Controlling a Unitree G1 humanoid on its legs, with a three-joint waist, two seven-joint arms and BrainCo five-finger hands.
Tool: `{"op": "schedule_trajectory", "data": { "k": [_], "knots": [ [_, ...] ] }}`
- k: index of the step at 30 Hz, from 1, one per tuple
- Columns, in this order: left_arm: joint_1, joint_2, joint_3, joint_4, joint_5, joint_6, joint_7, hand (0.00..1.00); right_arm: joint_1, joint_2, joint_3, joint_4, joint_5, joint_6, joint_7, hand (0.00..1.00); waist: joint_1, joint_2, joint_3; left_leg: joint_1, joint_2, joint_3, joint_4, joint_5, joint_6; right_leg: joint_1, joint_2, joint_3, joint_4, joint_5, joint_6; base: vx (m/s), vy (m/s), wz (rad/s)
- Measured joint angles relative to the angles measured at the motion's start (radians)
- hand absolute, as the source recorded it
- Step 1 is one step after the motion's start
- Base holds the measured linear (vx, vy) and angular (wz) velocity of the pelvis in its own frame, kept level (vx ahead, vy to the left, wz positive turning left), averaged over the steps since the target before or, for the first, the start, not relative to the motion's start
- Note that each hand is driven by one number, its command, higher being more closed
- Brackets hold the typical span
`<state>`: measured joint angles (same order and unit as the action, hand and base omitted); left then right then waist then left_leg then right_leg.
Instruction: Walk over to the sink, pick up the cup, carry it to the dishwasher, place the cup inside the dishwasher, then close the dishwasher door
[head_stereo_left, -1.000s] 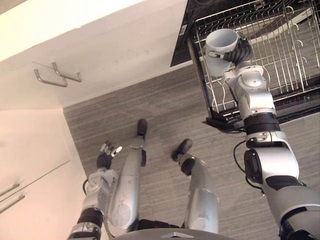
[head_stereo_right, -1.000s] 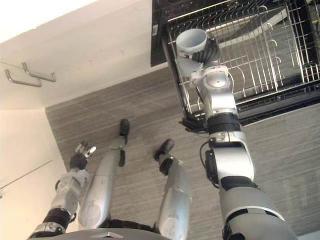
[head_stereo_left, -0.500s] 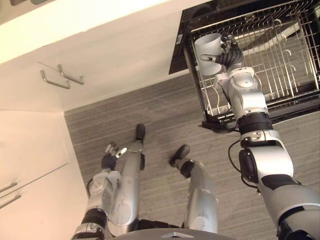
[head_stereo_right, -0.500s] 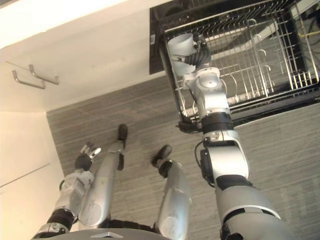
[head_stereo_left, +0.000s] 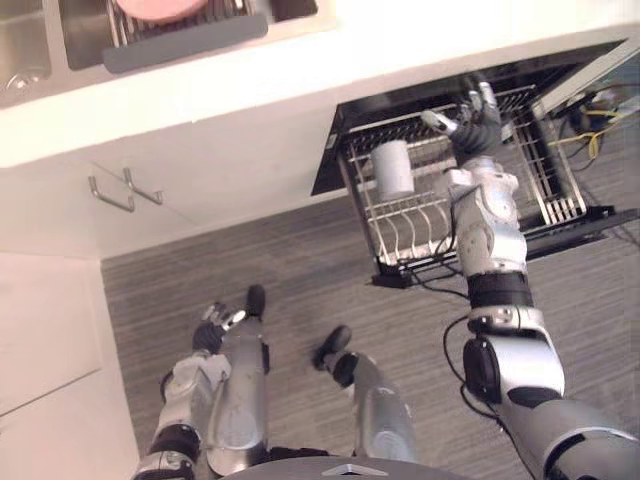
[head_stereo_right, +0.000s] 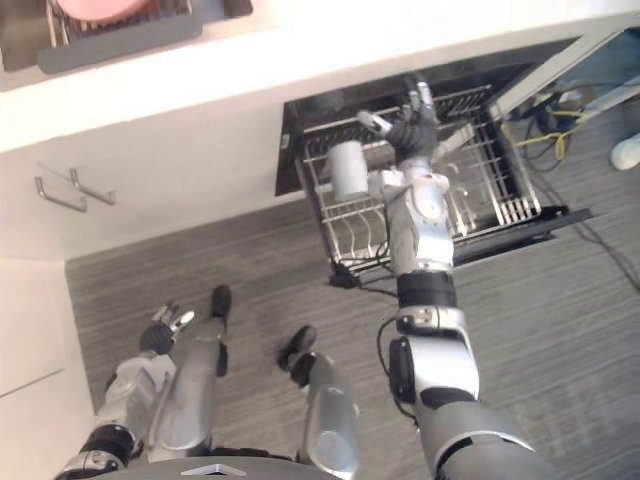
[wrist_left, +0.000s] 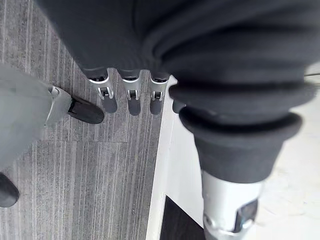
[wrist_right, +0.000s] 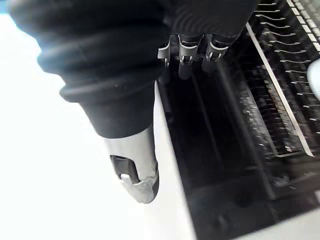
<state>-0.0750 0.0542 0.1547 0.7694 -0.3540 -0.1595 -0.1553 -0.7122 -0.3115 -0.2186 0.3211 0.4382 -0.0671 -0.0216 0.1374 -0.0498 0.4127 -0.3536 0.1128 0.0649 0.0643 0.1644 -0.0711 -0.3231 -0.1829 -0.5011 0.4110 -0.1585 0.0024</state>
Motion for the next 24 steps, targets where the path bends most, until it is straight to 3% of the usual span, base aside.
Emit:
{"op": "schedule_trajectory", "data": {
  "k": [7, 10, 11, 12, 13, 14, 17, 20, 24],
  "knots": [
    [0.138, 0.000, 0.036, 0.108, -0.088, -0.001, 0.034, 0.00, 0.340, 0.155, -0.058, -0.400, -0.084, -0.149, 0.046, 0.00, -0.031, 0.002, -0.110, 0.110, -0.011, -0.012, -0.051, -0.009, -0.004, 0.115, 0.010, -0.010, -0.044, -0.017, 0.026, 0.11, -0.041, 0.06],
    [0.185, -0.025, 0.145, 0.170, -0.185, 0.000, -0.004, 0.00, 0.443, 0.184, -0.063, -0.468, -0.110, -0.197, 0.093, 0.00, -0.039, 0.014, -0.132, 0.119, -0.030, -0.038, -0.006, -0.040, 0.001, 0.165, -0.011, -0.051, -0.030, -0.038, 0.034, 0.03, 0.002, 0.37],
    [0.209, -0.030, 0.176, 0.200, -0.239, 0.006, -0.035, 0.00, 0.477, 0.184, -0.070, -0.468, -0.113, -0.202, 0.116, 0.00, -0.045, 0.020, -0.135, 0.125, -0.038, -0.030, 0.035, -0.063, 0.018, 0.209, -0.024, -0.078, -0.028, -0.048, 0.041, 0.01, 0.037, 0.67],
    [0.222, -0.031, 0.187, 0.216, -0.255, 0.009, -0.049, 0.00, 0.491, 0.184, -0.078, -0.467, -0.112, -0.202, 0.126, 0.00, -0.053, 0.025, -0.136, 0.123, -0.036, -0.003, 0.057, -0.085, 0.038, 0.241, -0.030, -0.100, -0.030, -0.051, 0.045, -0.03, 0.052, 0.95],
    [0.247, -0.030, 0.202, 0.244, -0.279, 0.012, -0.075, 0.00, 0.518, 0.180, -0.109, -0.468, -0.110, -0.202, 0.147, 0.00, -0.066, 0.032, -0.139, 0.131, -0.002, 0.107, 0.115, -0.135, 0.080, 0.306, -0.041, -0.151, -0.046, -0.056, 0.053, 0.01, 0.051, 1.24],
    [0.273, -0.033, 0.198, 0.258, -0.284, 0.012, -0.098, 0.00, 0.538, 0.156, -0.145, -0.469, -0.109, -0.206, 0.155, 0.00, -0.082, 0.048, -0.152, 0.132, 0.046, 0.208, 0.177, -0.153, 0.080, 0.361, -0.045, -0.205, -0.057, -0.059, 0.072, 0.02, 0.058, 1.31],
    [0.311, -0.048, 0.195, 0.264, -0.242, -0.004, -0.100, 0.00, 0.545, 0.098, -0.189, -0.470, -0.074, -0.214, 0.192, 0.00, -0.069, 0.065, -0.169, 0.137, 0.045, 0.235, 0.225, -0.166, 0.077, 0.387, -0.081, -0.226, -0.031, -0.074, 0.102, 0.04, 0.123, 0.58],
    [0.328, -0.047, 0.177, 0.263, -0.093, -0.048, -0.047, 0.00, 0.541, 0.095, -0.190, -0.471, -0.070, -0.213, 0.227, 0.00, -0.067, 0.065, -0.170, 0.137, 0.037, 0.244, 0.275, -0.213, 0.086, 0.392, -0.103, -0.201, -0.018, -0.075, 0.114, -0.01, 0.127, -0.09],
    [0.322, -0.004, 0.082, 0.251, 0.105, -0.061, 0.049, 0.00, 0.564, 0.094, -0.200, -0.471, -0.068, -0.212, 0.220, 0.00, -0.095, 0.053, -0.207, 0.119, 0.003, 0.269, 0.386, -0.308, 0.118, 0.387, -0.190, -0.174, 0.059, -0.107, 0.169, -0.01, 0.143, -0.06]
  ]
}}
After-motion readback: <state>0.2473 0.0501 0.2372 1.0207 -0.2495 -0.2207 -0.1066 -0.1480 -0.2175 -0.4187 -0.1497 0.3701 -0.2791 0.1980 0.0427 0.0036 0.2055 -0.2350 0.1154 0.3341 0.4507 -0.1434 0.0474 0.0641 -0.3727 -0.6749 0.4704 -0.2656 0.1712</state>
